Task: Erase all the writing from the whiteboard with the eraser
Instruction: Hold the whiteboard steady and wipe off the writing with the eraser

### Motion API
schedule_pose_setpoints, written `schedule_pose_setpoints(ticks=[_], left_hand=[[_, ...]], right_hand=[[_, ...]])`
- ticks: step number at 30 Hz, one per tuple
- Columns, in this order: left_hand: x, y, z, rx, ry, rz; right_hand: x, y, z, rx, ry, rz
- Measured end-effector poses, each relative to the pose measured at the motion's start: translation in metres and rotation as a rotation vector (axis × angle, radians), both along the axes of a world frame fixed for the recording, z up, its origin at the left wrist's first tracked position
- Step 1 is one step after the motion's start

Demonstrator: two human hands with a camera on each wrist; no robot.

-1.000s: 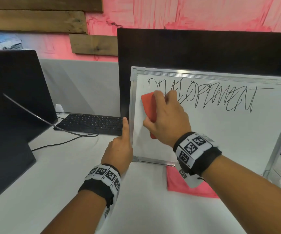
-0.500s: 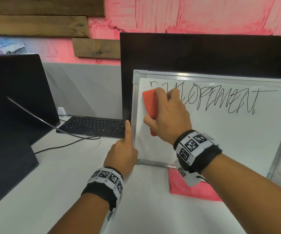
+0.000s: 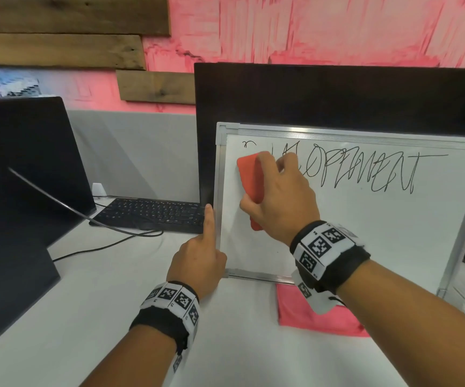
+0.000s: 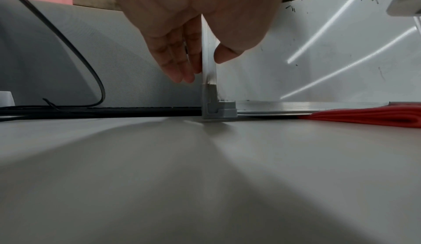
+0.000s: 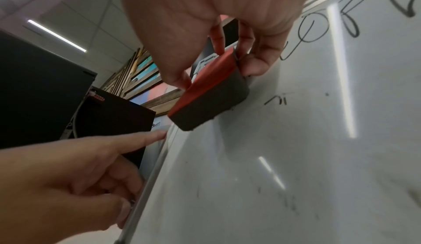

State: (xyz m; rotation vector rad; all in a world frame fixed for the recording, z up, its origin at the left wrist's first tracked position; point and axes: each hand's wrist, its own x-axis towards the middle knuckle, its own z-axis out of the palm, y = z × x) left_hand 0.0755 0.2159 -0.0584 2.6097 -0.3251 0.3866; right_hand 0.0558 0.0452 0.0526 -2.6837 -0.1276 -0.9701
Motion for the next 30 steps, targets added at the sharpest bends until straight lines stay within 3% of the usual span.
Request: schedule_pose_setpoints(ticks=[9, 17, 23, 30], left_hand=[[-0.002, 0.001, 0.001, -0.01, 0.019, 0.0], [-0.001, 0.002, 0.0, 0.006, 0.017, -0.01], [0.0, 0.003, 0.0, 0.017, 0.004, -0.009], [-0.001, 0.002, 0.0, 0.013, 0.008, -0.024]], right_hand=[[0.014, 0.01, 0.022, -0.008, -0.059, 0.015], [0.006, 0.011, 0.001, -0.056, -0.004, 0.008], [0.013, 0.006, 0.023, -0.01, -0.065, -0.005], [0.004, 0.012, -0.007, -0.123, 0.04, 0.021]])
